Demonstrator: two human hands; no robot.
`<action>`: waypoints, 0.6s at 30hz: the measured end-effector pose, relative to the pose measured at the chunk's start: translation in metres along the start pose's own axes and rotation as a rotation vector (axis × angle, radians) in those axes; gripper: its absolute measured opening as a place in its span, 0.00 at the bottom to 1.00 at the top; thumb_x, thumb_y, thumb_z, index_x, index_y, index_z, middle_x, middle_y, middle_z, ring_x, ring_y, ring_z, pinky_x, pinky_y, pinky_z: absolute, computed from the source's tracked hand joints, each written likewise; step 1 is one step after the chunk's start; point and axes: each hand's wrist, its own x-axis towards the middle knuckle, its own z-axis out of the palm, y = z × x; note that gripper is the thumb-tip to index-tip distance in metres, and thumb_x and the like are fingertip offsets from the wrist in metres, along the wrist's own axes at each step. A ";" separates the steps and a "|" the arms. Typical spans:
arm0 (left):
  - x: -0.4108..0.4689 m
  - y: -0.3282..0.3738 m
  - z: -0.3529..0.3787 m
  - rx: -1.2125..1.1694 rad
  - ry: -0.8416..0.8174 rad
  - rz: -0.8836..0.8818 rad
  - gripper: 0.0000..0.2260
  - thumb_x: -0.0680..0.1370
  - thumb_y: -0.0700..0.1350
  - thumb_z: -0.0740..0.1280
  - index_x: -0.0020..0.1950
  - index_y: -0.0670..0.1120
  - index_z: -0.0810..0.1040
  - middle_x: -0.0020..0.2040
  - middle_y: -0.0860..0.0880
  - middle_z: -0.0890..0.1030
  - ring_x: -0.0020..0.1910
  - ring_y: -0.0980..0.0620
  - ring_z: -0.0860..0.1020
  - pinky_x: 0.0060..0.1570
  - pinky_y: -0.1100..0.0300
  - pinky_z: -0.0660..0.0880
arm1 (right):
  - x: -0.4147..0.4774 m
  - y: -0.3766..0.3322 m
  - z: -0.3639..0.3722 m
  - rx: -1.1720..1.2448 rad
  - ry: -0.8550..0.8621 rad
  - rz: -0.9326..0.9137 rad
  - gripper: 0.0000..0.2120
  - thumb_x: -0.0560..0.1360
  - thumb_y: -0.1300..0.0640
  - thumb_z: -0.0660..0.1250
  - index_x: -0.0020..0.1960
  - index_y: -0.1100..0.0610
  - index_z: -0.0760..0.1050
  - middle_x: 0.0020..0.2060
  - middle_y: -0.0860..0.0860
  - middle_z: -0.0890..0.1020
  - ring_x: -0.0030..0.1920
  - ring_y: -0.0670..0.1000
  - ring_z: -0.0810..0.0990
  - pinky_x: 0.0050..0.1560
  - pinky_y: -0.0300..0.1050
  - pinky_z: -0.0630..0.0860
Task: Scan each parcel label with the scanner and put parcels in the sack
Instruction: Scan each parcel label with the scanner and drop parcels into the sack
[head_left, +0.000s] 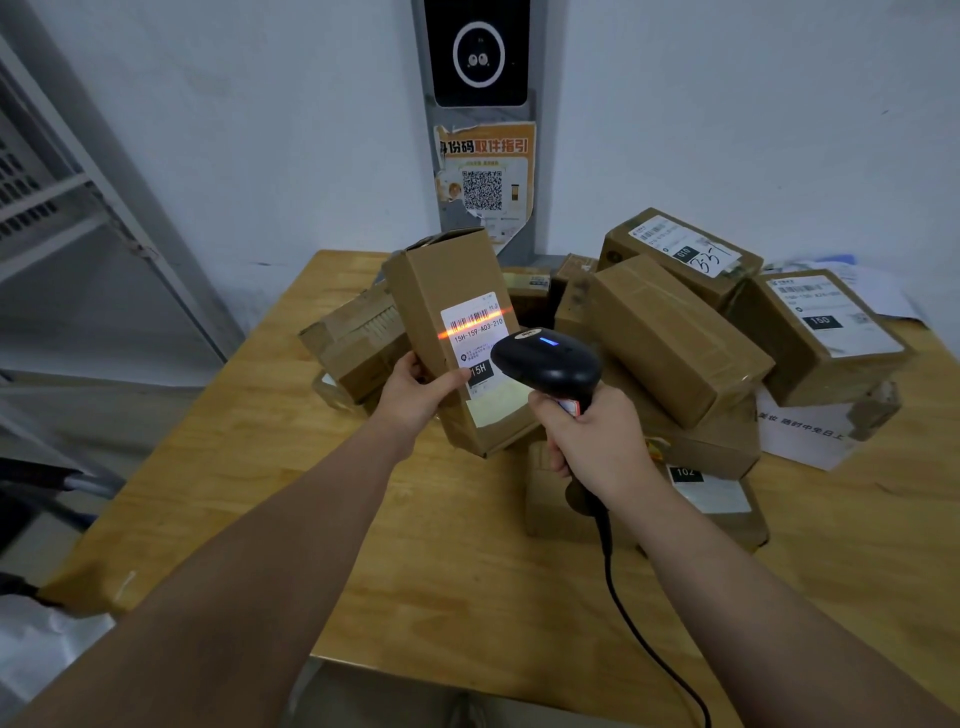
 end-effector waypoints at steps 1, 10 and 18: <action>0.001 0.000 0.000 -0.002 0.000 -0.002 0.33 0.71 0.49 0.76 0.73 0.49 0.66 0.65 0.50 0.76 0.63 0.48 0.76 0.63 0.47 0.74 | 0.000 0.000 0.000 0.000 0.003 -0.003 0.10 0.77 0.54 0.67 0.39 0.58 0.75 0.26 0.51 0.77 0.25 0.45 0.76 0.32 0.39 0.77; -0.011 -0.002 0.001 -0.042 0.032 -0.012 0.34 0.70 0.51 0.76 0.73 0.49 0.66 0.65 0.51 0.77 0.63 0.50 0.76 0.60 0.51 0.75 | -0.002 0.003 -0.001 0.061 -0.012 -0.029 0.08 0.77 0.54 0.68 0.48 0.59 0.76 0.29 0.50 0.79 0.27 0.46 0.78 0.34 0.41 0.78; -0.079 -0.020 -0.028 -0.122 0.167 0.019 0.24 0.71 0.49 0.76 0.64 0.50 0.70 0.60 0.51 0.79 0.58 0.54 0.78 0.53 0.55 0.79 | -0.027 0.021 0.033 0.243 -0.037 -0.001 0.06 0.76 0.58 0.69 0.46 0.61 0.77 0.28 0.50 0.79 0.27 0.49 0.77 0.30 0.41 0.75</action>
